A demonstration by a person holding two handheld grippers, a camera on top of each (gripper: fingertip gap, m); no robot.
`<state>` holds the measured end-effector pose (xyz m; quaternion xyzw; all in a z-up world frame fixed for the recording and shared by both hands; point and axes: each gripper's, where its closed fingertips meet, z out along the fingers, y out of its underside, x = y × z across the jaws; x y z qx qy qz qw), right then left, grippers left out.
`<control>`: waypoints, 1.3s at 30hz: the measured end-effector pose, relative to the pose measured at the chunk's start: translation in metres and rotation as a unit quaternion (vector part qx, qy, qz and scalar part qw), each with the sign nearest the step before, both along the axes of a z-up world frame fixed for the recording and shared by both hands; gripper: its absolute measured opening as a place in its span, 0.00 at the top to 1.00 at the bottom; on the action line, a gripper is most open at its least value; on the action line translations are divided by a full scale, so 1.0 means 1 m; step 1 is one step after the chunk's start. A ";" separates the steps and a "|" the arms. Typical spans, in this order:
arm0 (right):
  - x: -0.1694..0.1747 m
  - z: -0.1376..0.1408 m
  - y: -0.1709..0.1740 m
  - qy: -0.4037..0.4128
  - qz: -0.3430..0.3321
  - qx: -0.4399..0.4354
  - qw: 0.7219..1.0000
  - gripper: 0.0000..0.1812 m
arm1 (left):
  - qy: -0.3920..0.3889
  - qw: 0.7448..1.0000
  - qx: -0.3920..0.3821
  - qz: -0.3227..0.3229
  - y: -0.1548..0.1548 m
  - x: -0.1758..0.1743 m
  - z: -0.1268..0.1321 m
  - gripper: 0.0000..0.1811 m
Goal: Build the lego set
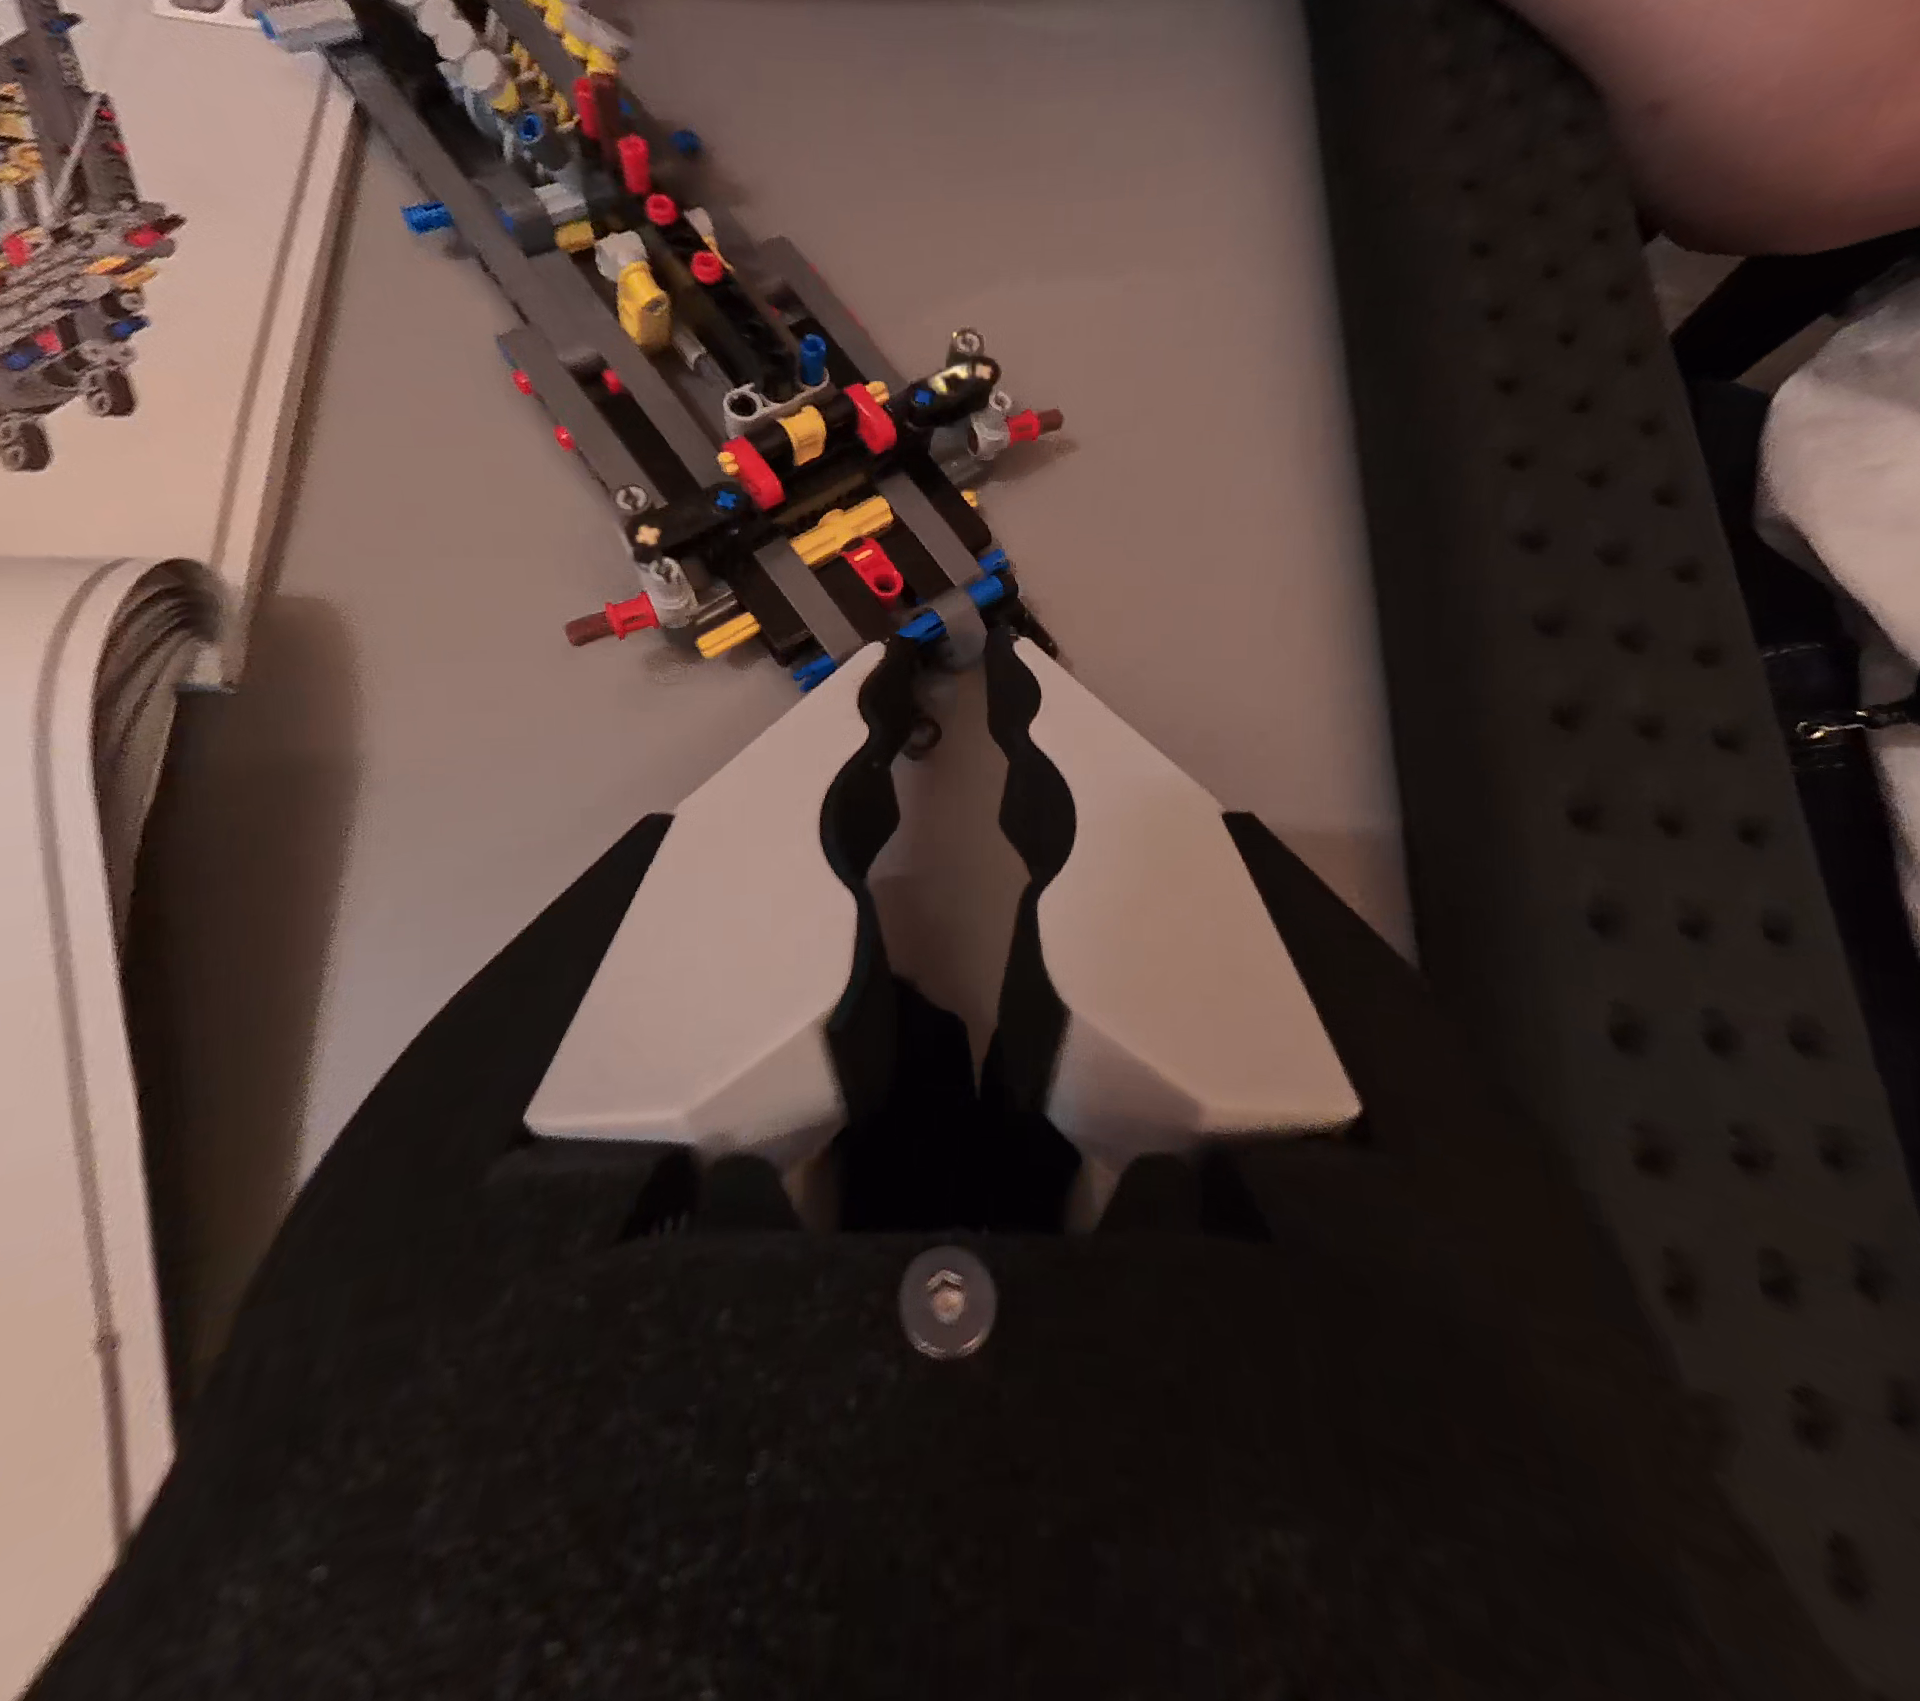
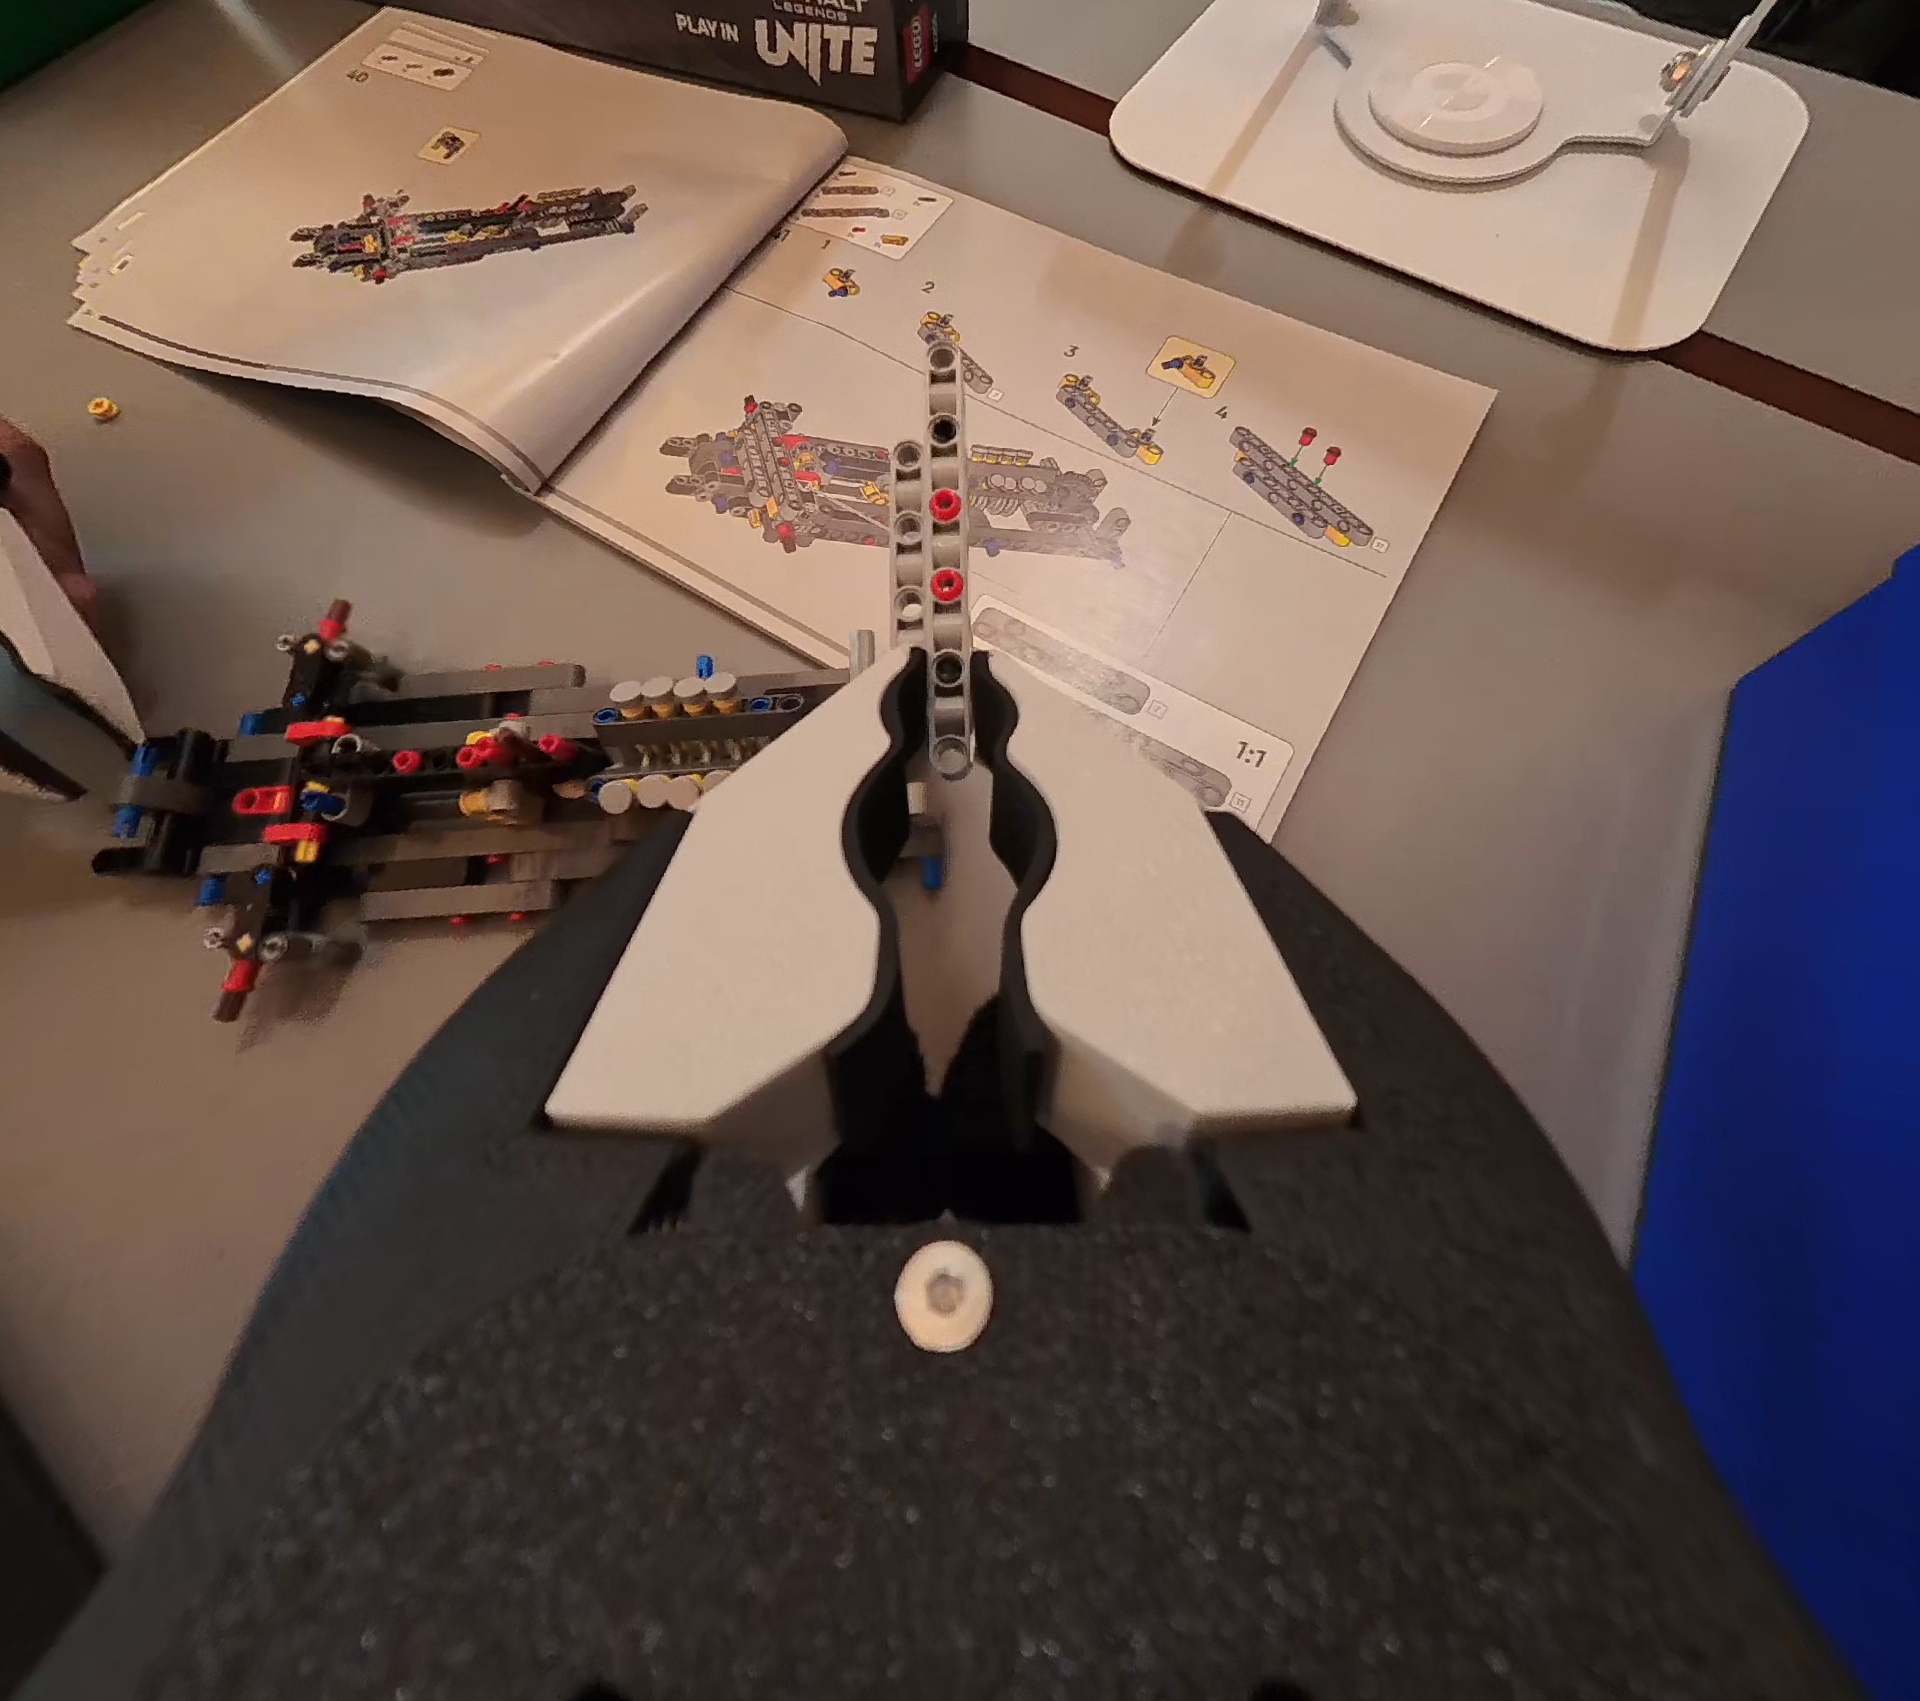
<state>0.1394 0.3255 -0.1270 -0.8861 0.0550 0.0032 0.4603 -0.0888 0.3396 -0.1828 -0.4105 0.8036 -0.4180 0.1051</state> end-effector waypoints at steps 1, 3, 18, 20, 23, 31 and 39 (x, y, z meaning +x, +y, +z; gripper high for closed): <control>0.000 -0.001 0.000 0.001 0.001 -0.001 1.000 0.96 | 0.000 1.000 0.000 -0.004 -0.002 0.000 0.000 0.93; 0.000 -0.002 0.000 -0.002 0.001 -0.004 1.000 0.96 | 0.000 1.000 -0.002 -0.005 -0.003 -0.001 0.000 0.93; -0.002 -0.005 0.000 -0.009 0.005 -0.013 1.000 0.96 | 0.008 0.999 -0.023 -0.026 -0.021 -0.001 -0.001 0.90; -0.002 -0.005 0.000 -0.011 0.005 -0.014 1.000 0.96 | 0.005 0.999 -0.018 -0.025 -0.020 -0.001 -0.002 0.91; -0.003 -0.005 0.001 -0.012 0.008 -0.015 1.000 0.96 | -0.007 1.000 0.002 -0.010 -0.012 0.005 -0.003 0.94; -0.004 -0.005 0.001 -0.012 0.009 -0.015 1.000 0.96 | -0.020 0.999 -0.020 0.018 -0.002 0.012 0.007 0.91; -0.004 -0.006 0.001 -0.013 0.010 -0.017 1.000 0.96 | -0.062 0.995 0.002 0.071 0.018 0.027 0.016 0.93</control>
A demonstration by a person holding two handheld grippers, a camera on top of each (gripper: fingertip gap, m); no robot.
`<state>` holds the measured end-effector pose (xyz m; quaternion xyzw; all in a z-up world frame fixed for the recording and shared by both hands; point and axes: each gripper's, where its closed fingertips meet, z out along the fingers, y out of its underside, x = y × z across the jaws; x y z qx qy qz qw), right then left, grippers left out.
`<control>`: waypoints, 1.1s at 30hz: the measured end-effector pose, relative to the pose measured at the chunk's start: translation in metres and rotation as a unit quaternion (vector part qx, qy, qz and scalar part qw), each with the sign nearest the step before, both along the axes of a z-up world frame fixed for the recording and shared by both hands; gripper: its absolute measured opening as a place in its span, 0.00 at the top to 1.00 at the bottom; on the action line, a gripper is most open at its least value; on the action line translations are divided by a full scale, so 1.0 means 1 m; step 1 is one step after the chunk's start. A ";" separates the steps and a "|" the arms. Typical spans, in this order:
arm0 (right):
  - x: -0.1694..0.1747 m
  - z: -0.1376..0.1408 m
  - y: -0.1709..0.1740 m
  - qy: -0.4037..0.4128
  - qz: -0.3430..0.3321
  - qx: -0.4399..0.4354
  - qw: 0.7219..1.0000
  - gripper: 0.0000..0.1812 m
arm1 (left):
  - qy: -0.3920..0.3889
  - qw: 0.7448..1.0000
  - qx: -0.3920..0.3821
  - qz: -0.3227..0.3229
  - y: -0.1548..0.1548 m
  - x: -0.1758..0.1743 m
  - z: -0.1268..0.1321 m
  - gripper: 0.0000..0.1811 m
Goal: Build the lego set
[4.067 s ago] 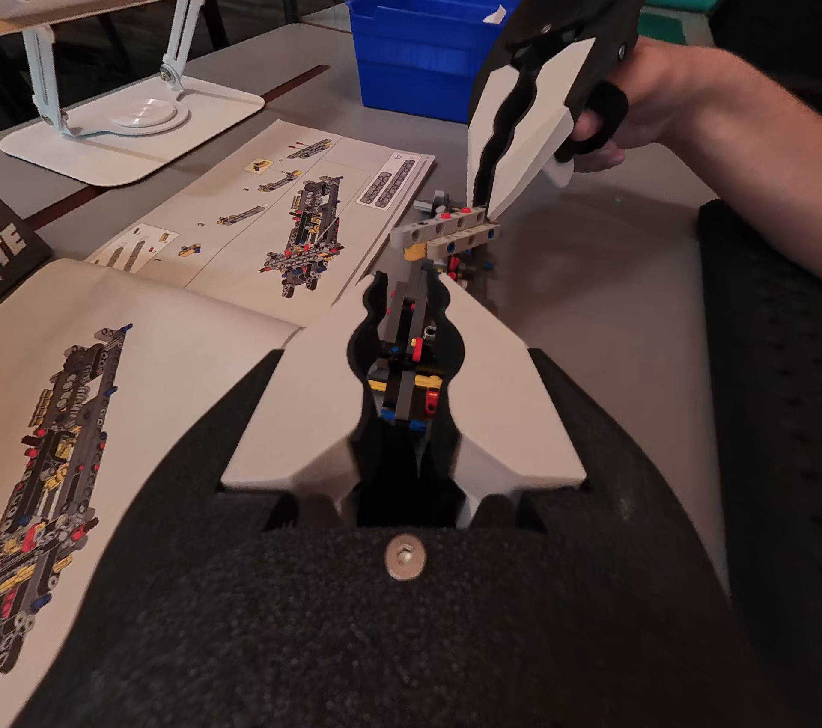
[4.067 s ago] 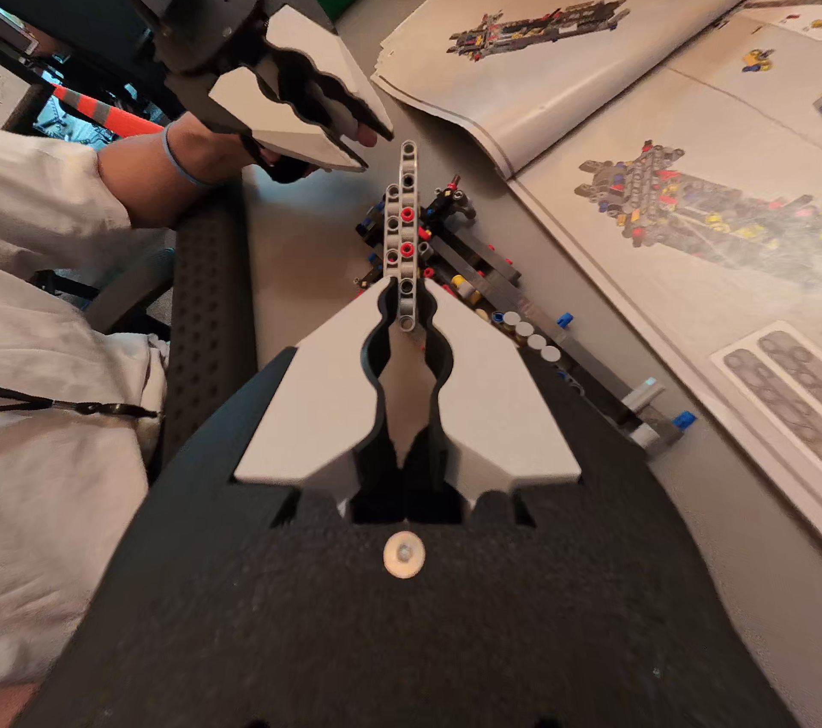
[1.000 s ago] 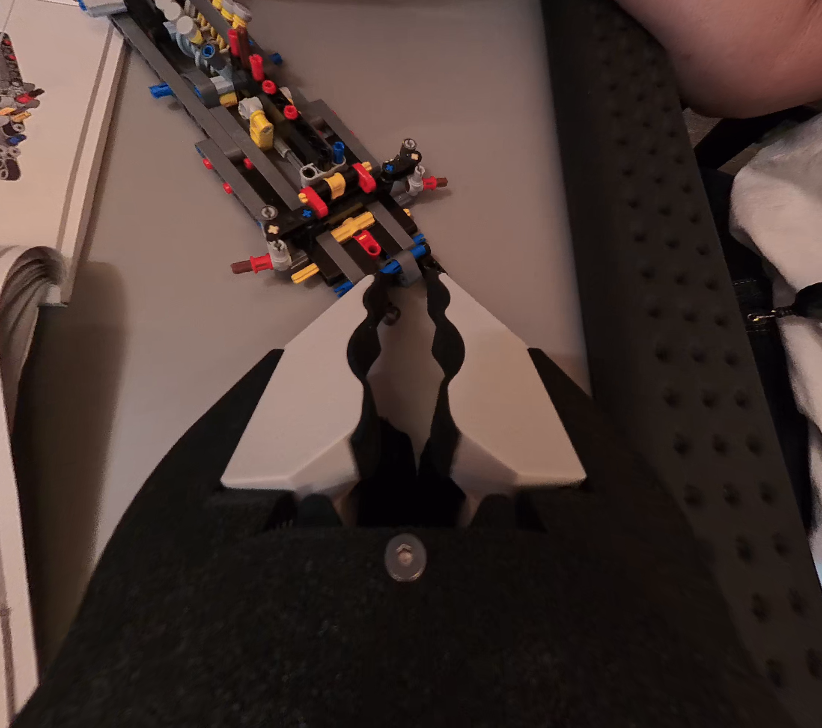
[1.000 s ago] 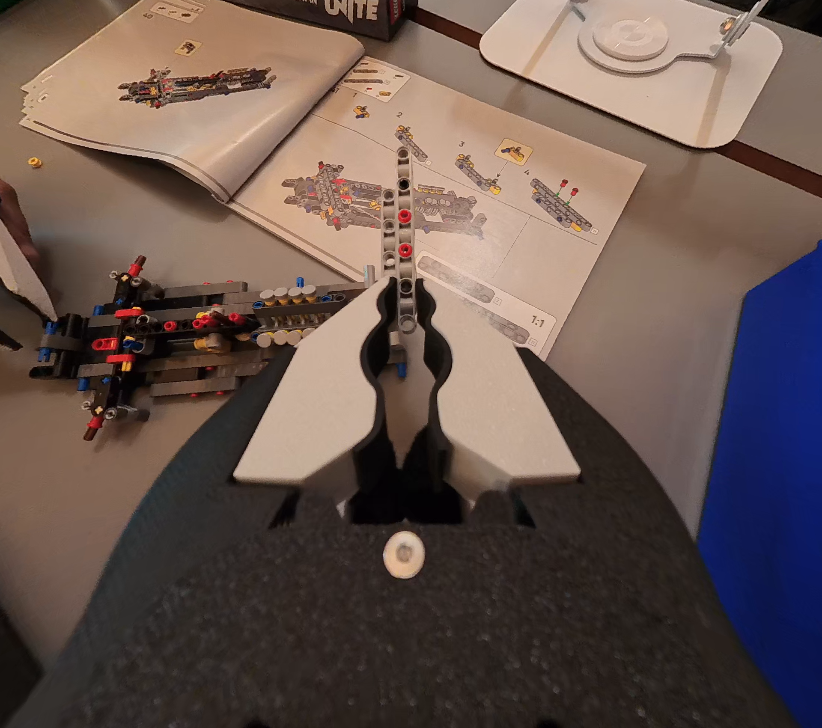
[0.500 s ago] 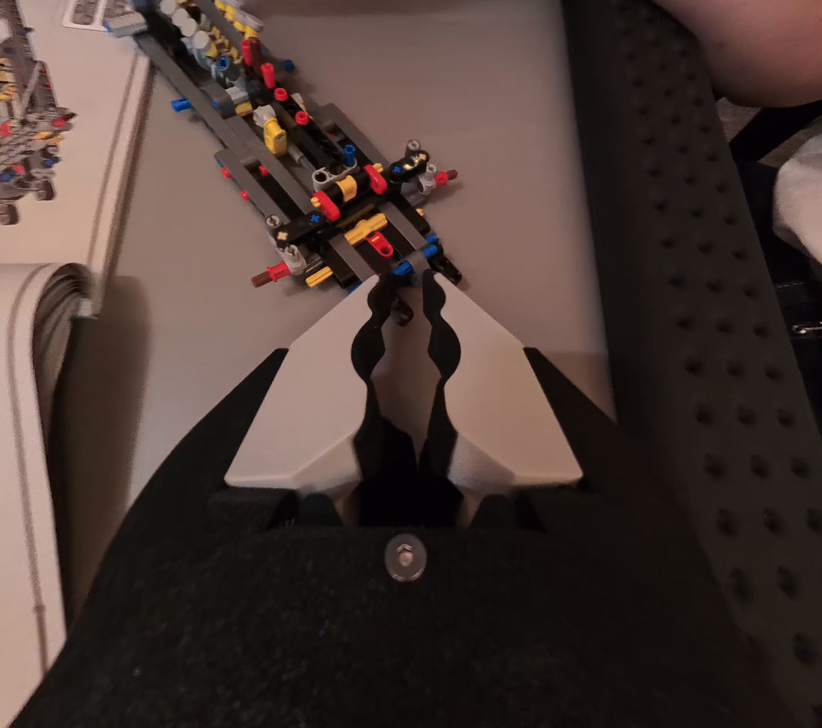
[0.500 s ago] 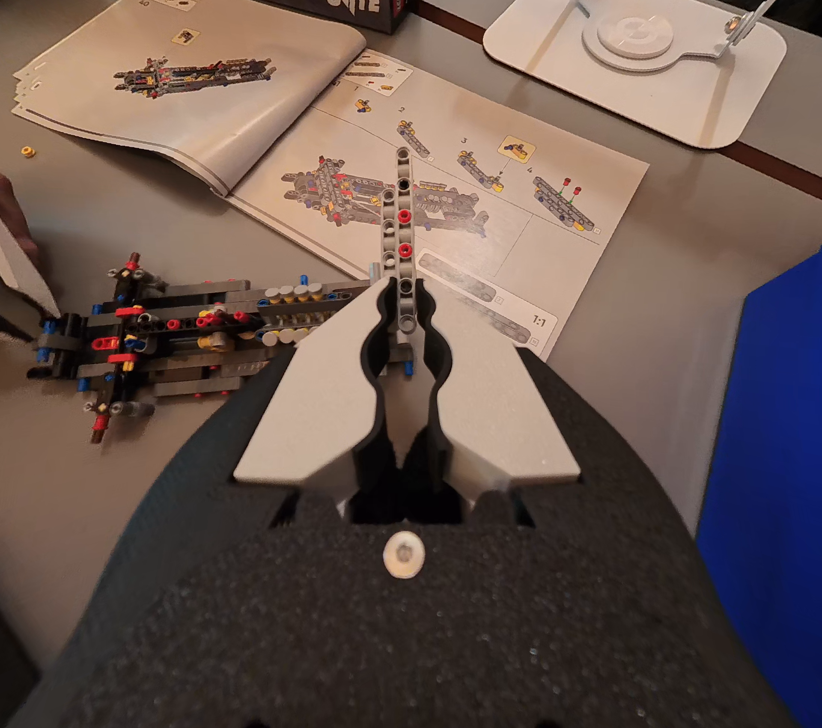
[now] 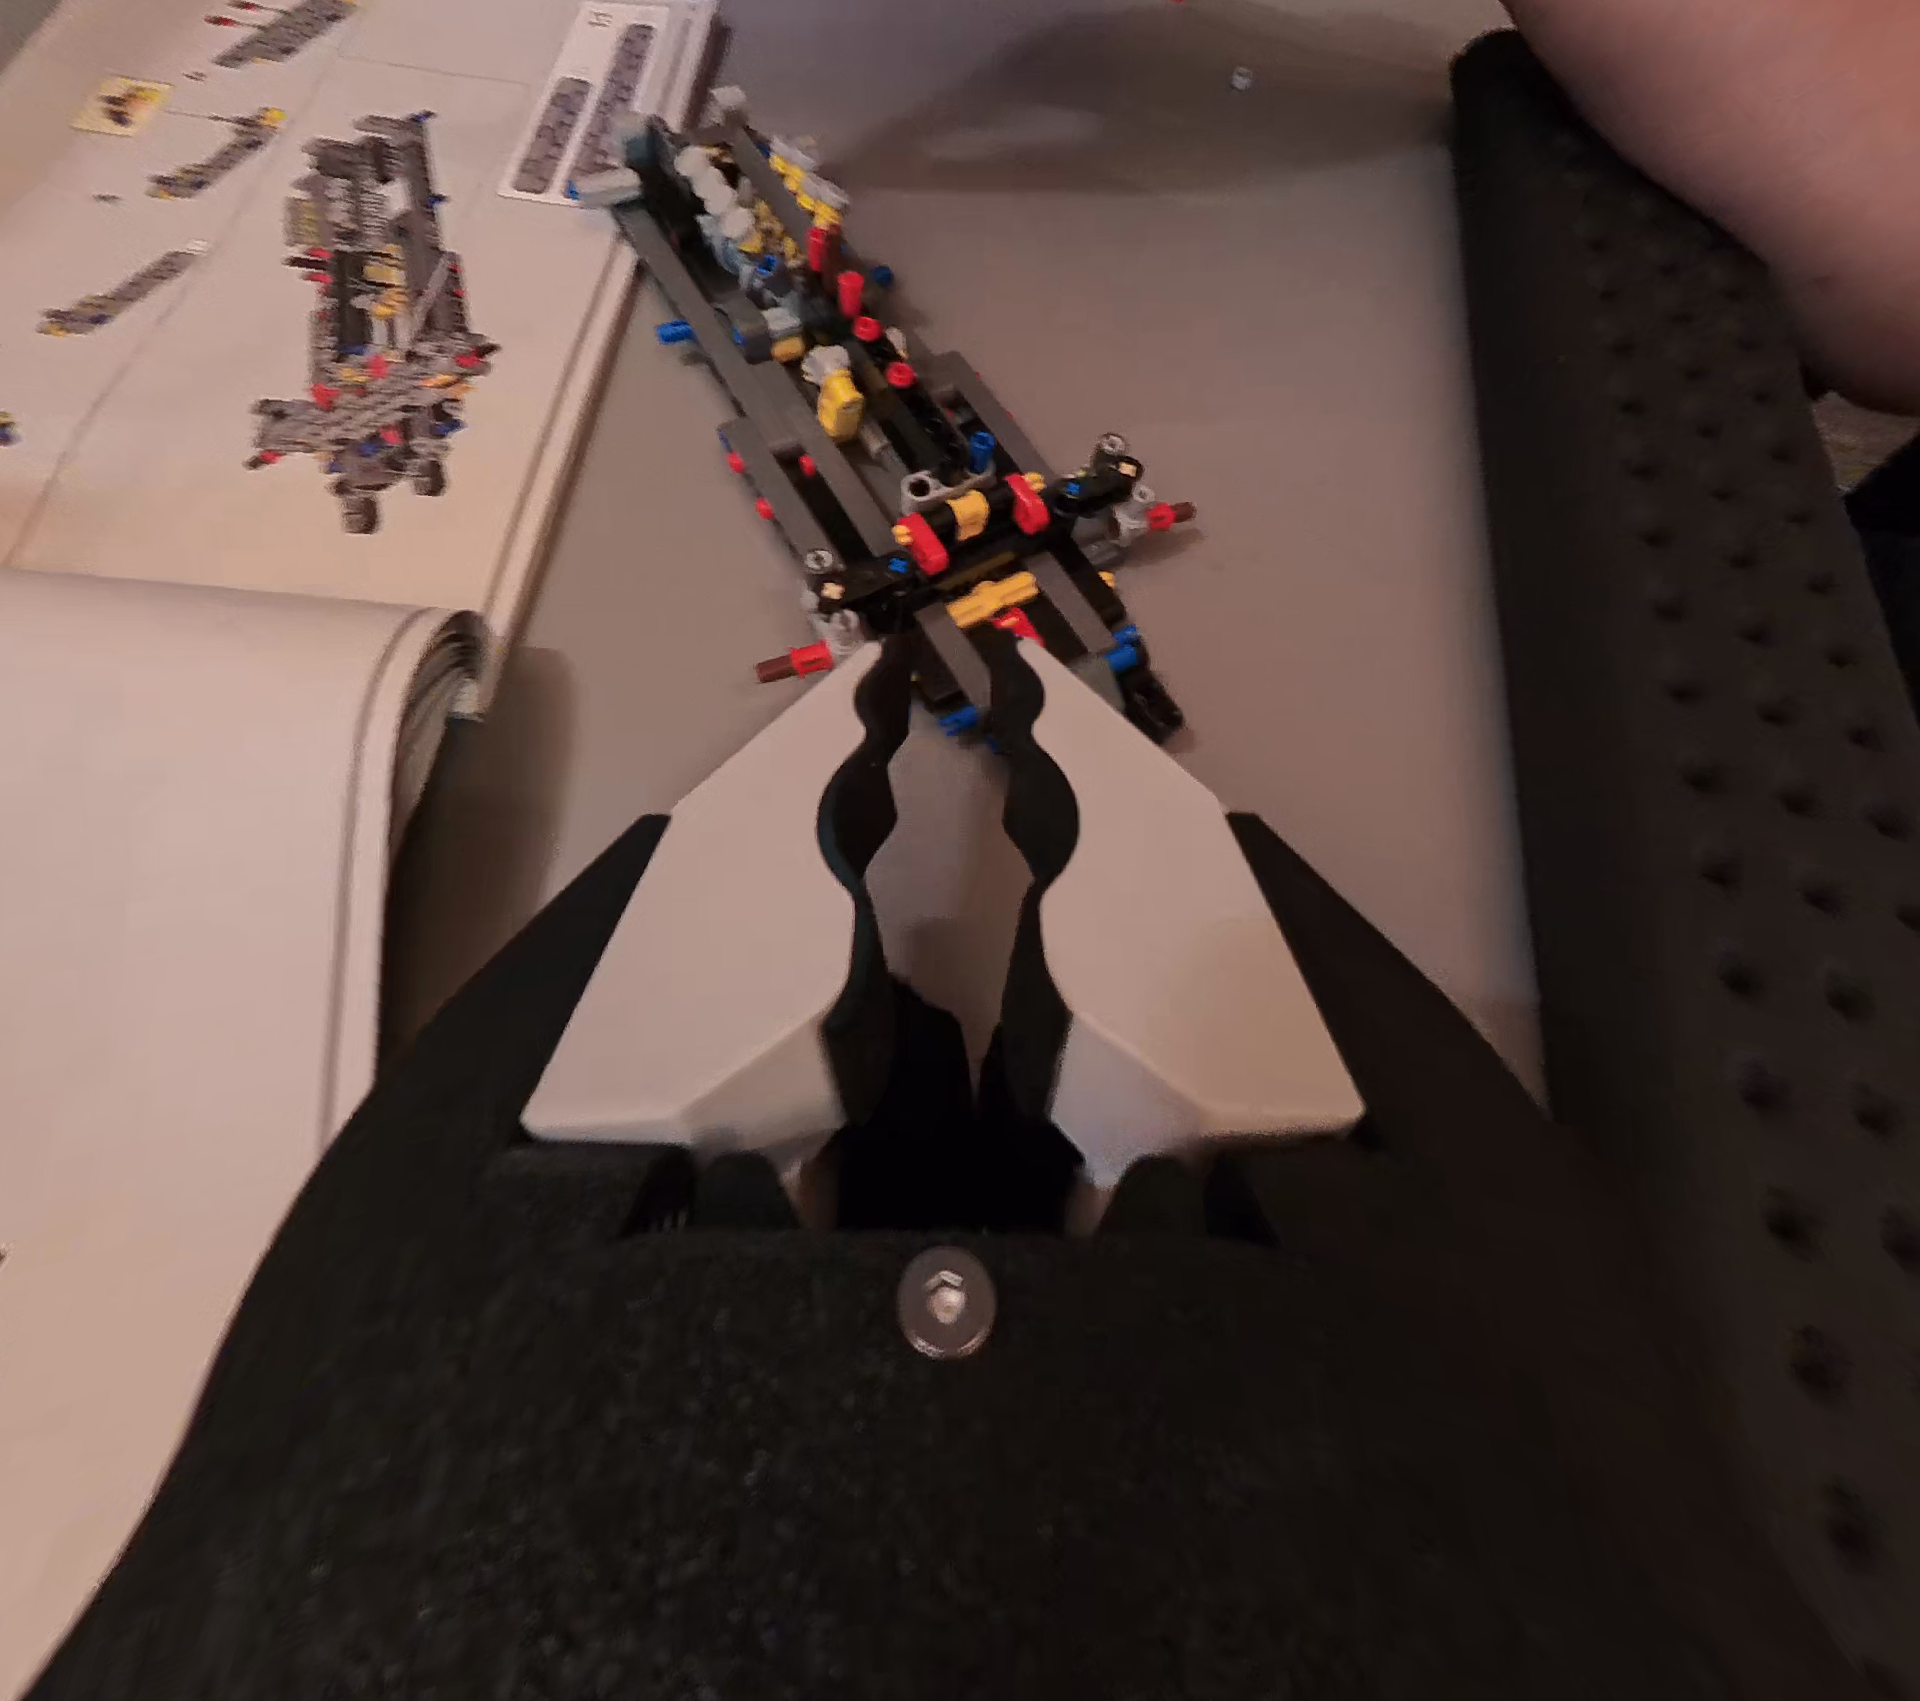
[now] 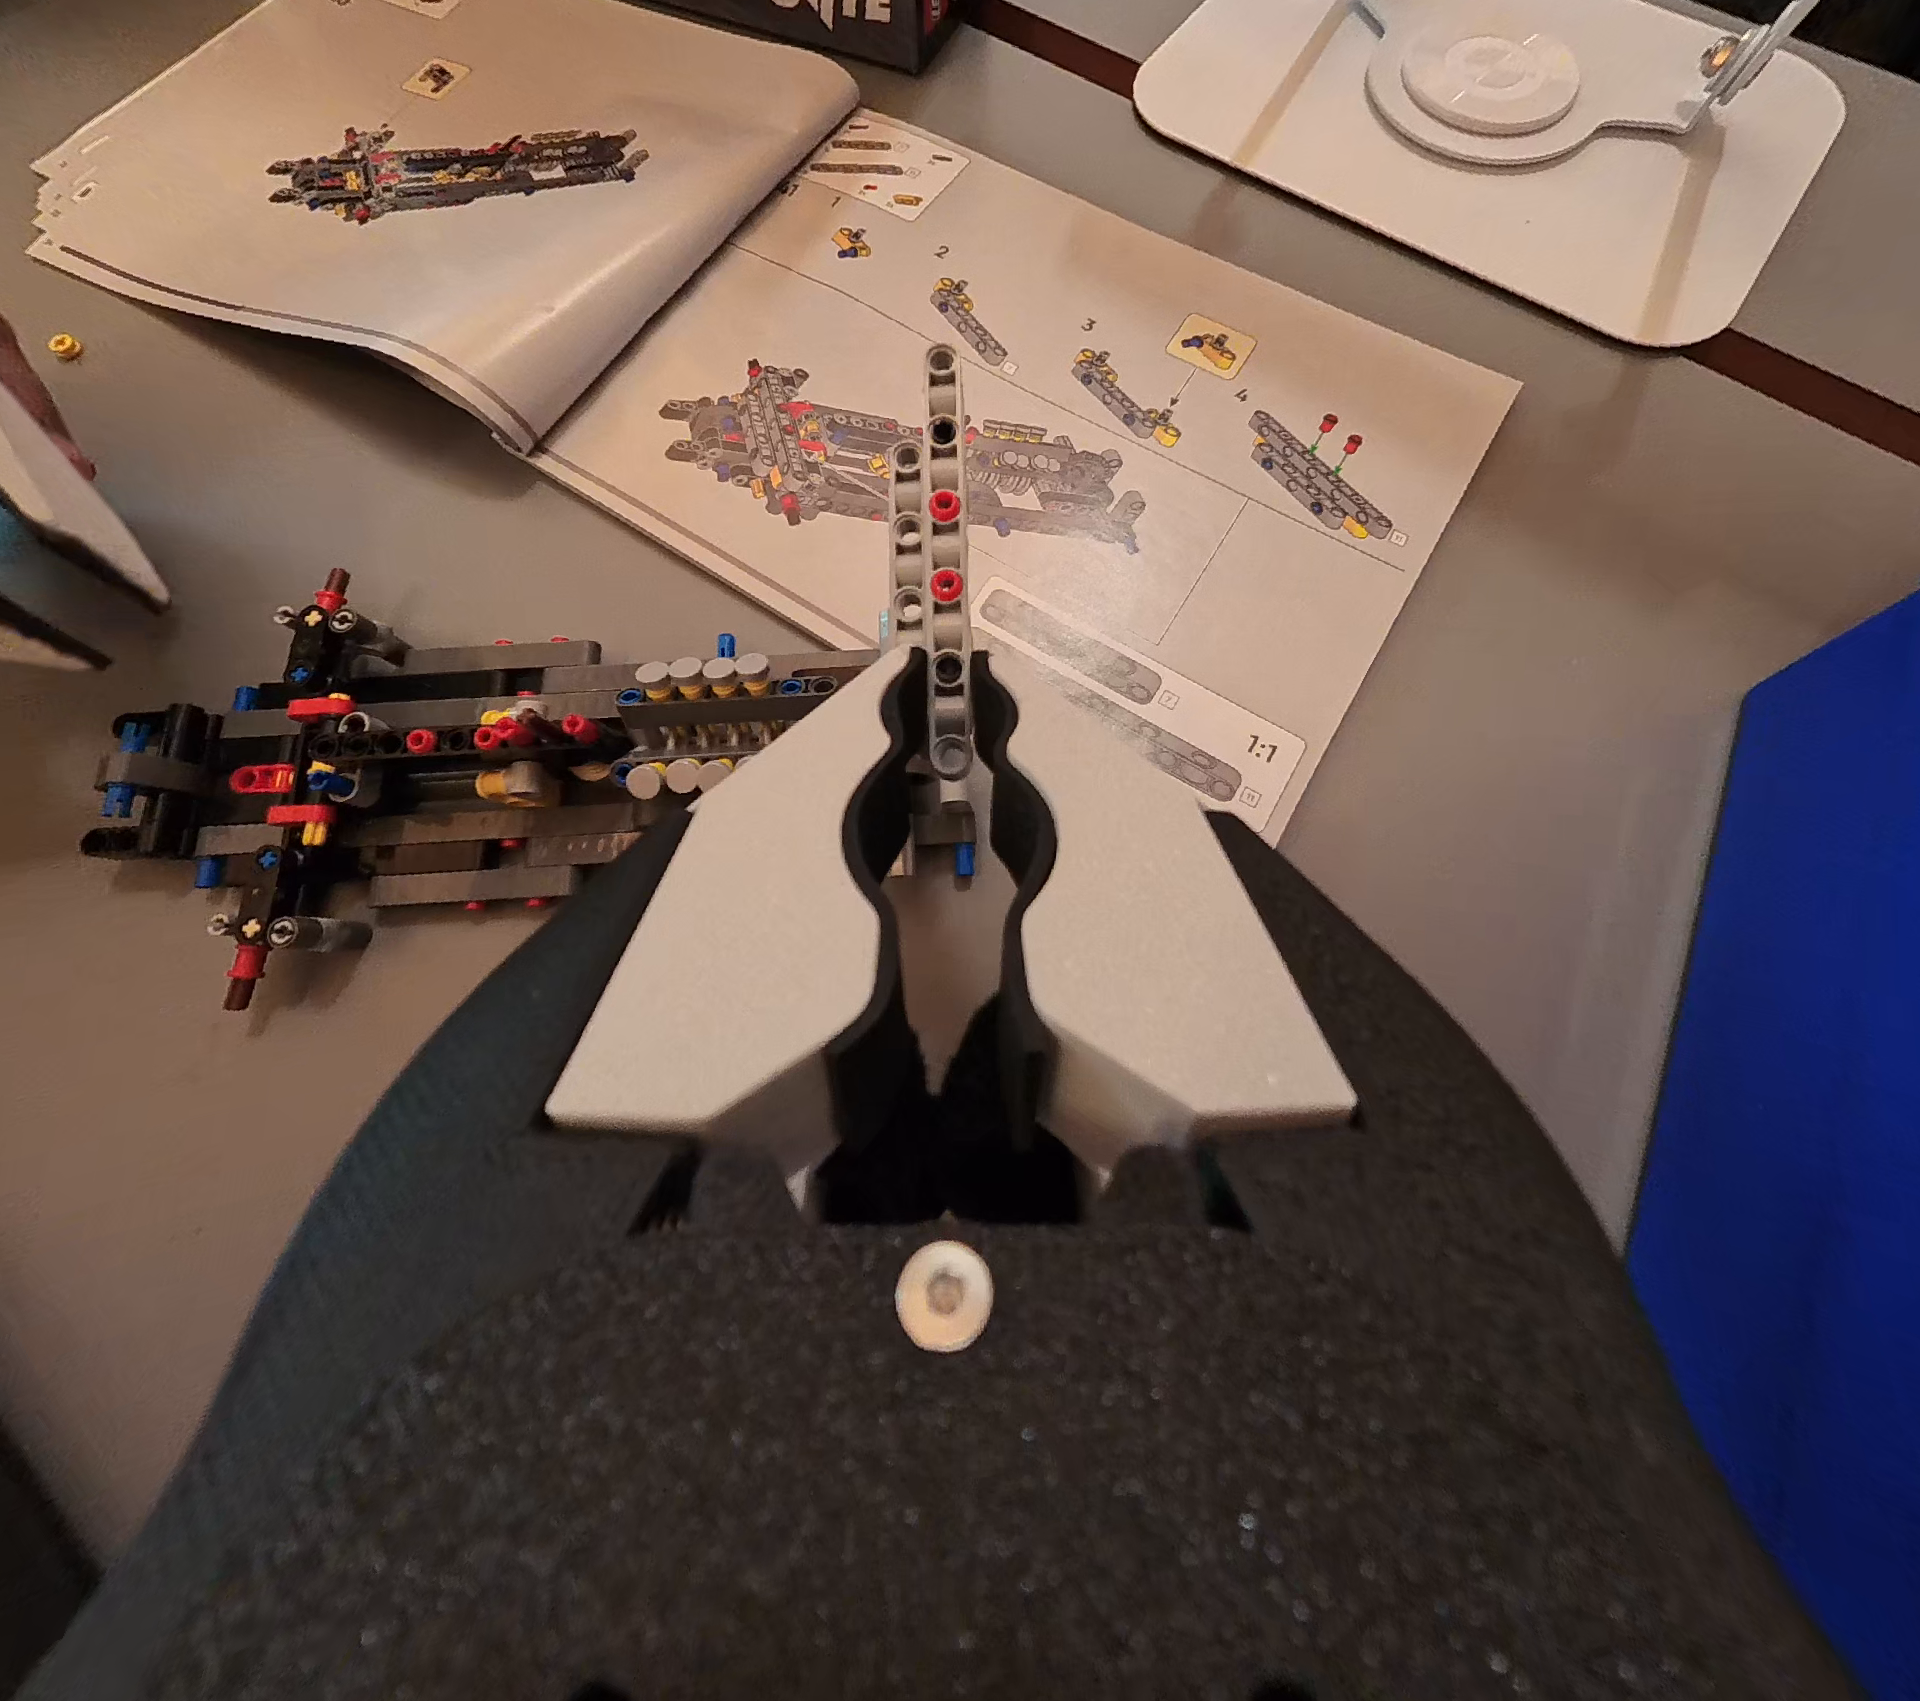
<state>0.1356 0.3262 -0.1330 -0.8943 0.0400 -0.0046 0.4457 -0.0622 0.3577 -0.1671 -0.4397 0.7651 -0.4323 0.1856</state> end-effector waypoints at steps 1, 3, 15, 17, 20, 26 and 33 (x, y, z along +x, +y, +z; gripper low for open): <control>0.000 0.000 0.000 0.000 0.000 -0.001 1.000 0.96 | -0.005 1.000 0.000 0.009 0.004 0.002 0.002 0.93; -0.001 0.000 0.000 -0.001 0.001 -0.001 1.000 0.96 | -0.013 1.000 -0.002 0.028 0.011 0.005 0.005 0.93; -0.001 -0.001 0.000 -0.002 0.003 -0.002 1.000 0.96 | -0.029 0.995 0.057 0.074 0.031 0.016 -0.005 0.93; -0.002 -0.001 0.000 -0.002 0.003 -0.003 1.000 0.96 | -0.031 0.994 0.068 0.075 0.029 0.019 -0.009 0.92; -0.002 -0.001 0.001 -0.002 0.004 -0.004 1.000 0.96 | -0.028 0.994 0.076 0.071 0.025 0.021 -0.015 0.90; -0.006 -0.003 0.002 0.002 0.013 -0.008 1.000 0.96 | -0.007 0.997 0.060 0.051 0.014 0.019 -0.022 0.90; -0.010 -0.005 0.004 -0.001 0.019 -0.012 1.000 0.96 | -0.003 0.998 0.066 0.026 0.006 0.013 -0.024 0.94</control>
